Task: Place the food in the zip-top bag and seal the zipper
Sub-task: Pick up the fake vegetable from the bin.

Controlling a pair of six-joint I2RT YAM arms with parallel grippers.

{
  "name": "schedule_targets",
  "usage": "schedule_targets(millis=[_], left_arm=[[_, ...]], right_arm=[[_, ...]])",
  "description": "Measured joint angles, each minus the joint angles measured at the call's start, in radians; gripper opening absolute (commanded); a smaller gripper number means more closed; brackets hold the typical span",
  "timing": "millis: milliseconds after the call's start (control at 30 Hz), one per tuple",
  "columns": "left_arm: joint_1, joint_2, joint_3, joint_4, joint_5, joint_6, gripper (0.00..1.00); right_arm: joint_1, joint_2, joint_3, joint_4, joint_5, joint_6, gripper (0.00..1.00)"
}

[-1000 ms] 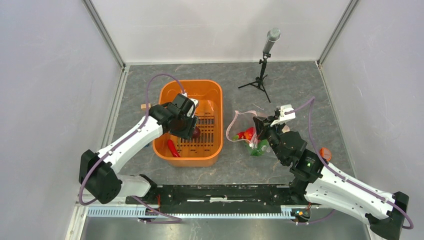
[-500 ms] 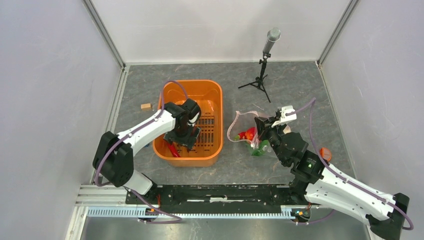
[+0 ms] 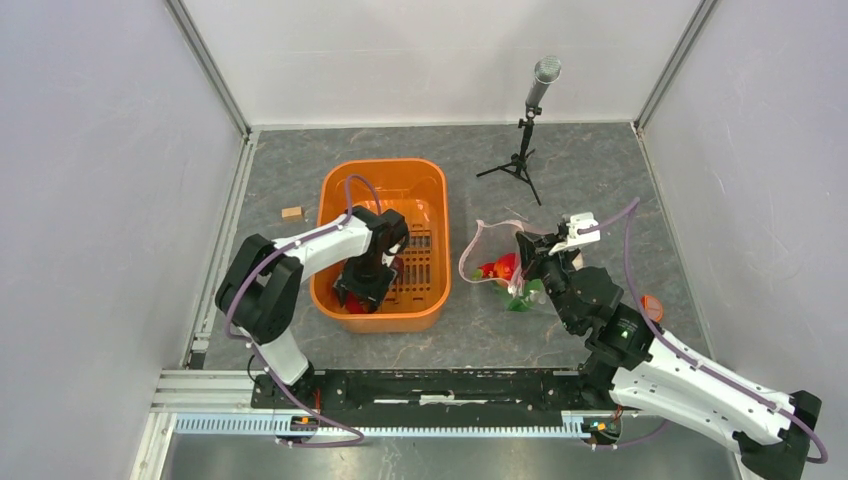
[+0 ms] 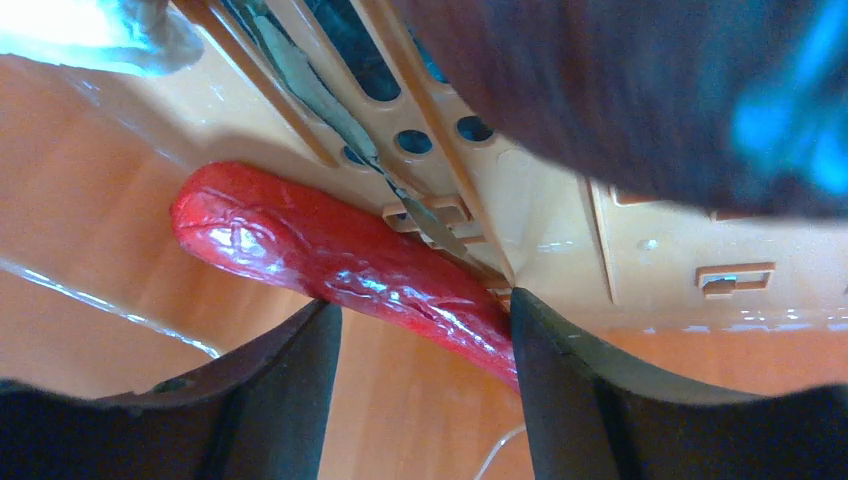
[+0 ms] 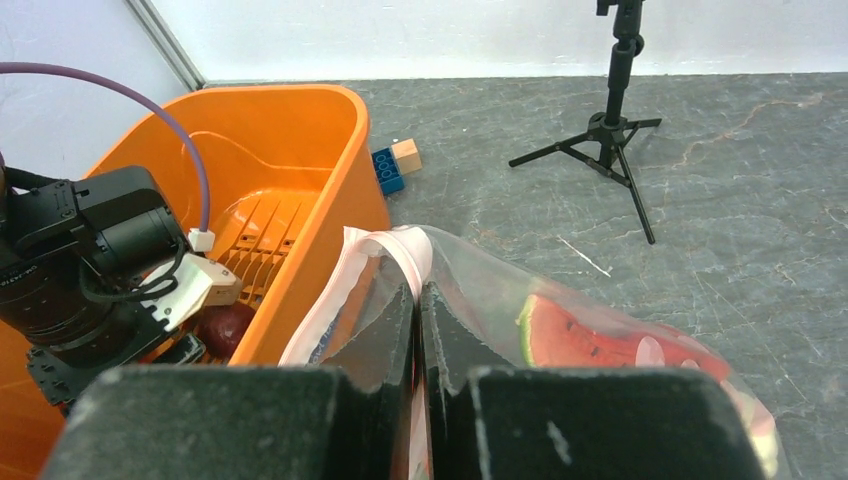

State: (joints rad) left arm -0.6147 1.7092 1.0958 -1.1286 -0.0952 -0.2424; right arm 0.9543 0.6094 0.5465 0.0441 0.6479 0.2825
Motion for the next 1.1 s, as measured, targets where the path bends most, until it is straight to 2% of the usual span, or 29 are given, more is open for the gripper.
schedule_targets(millis=[267,500,833,1100], left_arm=[[0.002,-0.001,0.000,-0.007,-0.012,-0.001,0.30],[0.002,-0.048,-0.002,0.008,-0.013,-0.002,0.14],[-0.004,-0.290,0.043,0.068,-0.021,-0.003,0.14],[-0.004,-0.402,0.079,0.109,-0.070,-0.003,0.12]], right_arm=[[0.000,-0.016,-0.001,-0.008,0.015,-0.005,0.09],[0.000,-0.024,-0.001,-0.009,0.018,-0.011,0.09],[0.000,-0.024,-0.001,-0.015,0.018,0.001,0.09],[0.000,-0.013,-0.001,-0.015,0.014,0.011,0.09]])
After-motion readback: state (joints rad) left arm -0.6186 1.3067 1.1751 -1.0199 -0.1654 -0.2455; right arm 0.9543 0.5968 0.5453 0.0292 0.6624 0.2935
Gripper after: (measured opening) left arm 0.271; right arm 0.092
